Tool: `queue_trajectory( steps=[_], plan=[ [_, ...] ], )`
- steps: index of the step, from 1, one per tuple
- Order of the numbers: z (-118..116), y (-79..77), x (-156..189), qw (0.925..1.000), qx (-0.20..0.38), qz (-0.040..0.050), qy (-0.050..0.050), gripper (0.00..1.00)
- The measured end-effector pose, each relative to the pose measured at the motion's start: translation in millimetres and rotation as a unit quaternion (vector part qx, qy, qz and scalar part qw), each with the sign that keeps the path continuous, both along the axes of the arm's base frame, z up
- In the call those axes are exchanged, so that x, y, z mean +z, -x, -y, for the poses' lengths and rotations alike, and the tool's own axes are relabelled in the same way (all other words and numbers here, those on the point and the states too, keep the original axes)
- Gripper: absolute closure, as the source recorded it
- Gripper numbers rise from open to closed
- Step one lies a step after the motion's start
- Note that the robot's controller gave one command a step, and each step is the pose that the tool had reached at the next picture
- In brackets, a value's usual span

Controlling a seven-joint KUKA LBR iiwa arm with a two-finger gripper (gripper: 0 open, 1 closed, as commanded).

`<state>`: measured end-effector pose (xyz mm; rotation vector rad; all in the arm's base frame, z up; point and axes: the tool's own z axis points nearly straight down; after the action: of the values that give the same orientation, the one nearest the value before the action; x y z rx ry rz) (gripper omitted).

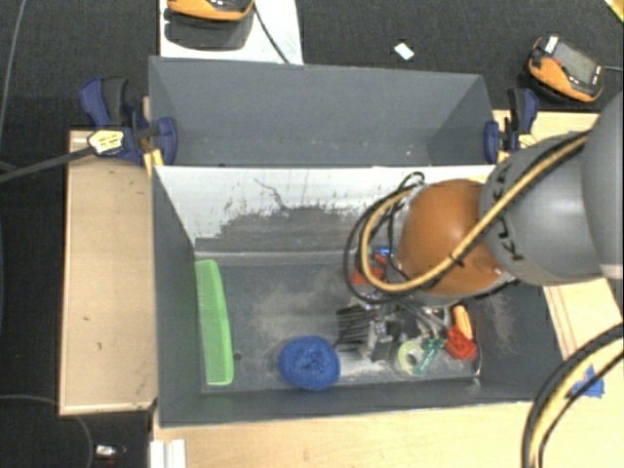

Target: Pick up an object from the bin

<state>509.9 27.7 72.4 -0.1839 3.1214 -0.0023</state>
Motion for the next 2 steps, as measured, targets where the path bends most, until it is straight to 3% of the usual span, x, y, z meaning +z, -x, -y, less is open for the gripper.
queue_trajectory(
  steps=[2],
  plan=[
    [0.0,-0.1,6.3,1.0000,-0.002,0.0012,0.000,1.00]
  ],
)
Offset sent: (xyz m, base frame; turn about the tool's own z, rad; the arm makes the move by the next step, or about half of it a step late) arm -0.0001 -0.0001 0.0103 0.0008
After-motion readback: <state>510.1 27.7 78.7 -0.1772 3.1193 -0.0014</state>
